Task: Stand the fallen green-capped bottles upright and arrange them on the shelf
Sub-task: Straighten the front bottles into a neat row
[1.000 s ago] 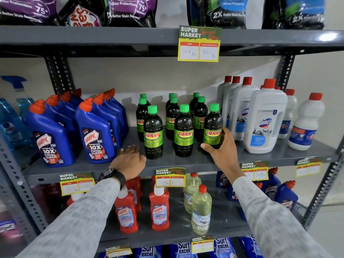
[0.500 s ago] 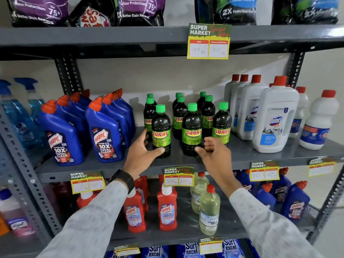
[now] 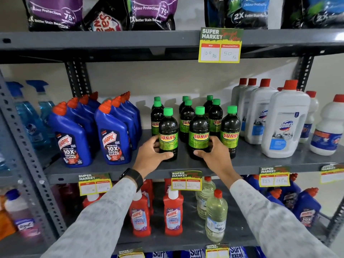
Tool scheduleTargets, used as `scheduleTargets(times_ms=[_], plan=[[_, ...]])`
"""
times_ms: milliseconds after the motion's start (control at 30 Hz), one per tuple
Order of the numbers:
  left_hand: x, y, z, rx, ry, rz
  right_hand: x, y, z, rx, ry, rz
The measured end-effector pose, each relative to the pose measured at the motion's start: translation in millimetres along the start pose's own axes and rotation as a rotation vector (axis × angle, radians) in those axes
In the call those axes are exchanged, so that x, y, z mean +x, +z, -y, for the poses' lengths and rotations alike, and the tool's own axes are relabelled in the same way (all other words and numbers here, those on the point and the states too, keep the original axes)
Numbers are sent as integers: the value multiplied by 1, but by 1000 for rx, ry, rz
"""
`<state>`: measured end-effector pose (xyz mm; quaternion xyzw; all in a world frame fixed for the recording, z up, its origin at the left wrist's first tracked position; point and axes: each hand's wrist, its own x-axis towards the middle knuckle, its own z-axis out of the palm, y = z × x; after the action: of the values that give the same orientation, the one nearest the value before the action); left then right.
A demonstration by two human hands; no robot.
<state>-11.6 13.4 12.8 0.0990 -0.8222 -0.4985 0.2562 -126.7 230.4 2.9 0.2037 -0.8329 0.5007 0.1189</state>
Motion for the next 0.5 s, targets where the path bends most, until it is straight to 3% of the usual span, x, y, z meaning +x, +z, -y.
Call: scheduleTargets(times_ms=[500], plan=[[-9, -23, 7, -11, 16, -48, -3, 5, 10, 7, -69, 102]])
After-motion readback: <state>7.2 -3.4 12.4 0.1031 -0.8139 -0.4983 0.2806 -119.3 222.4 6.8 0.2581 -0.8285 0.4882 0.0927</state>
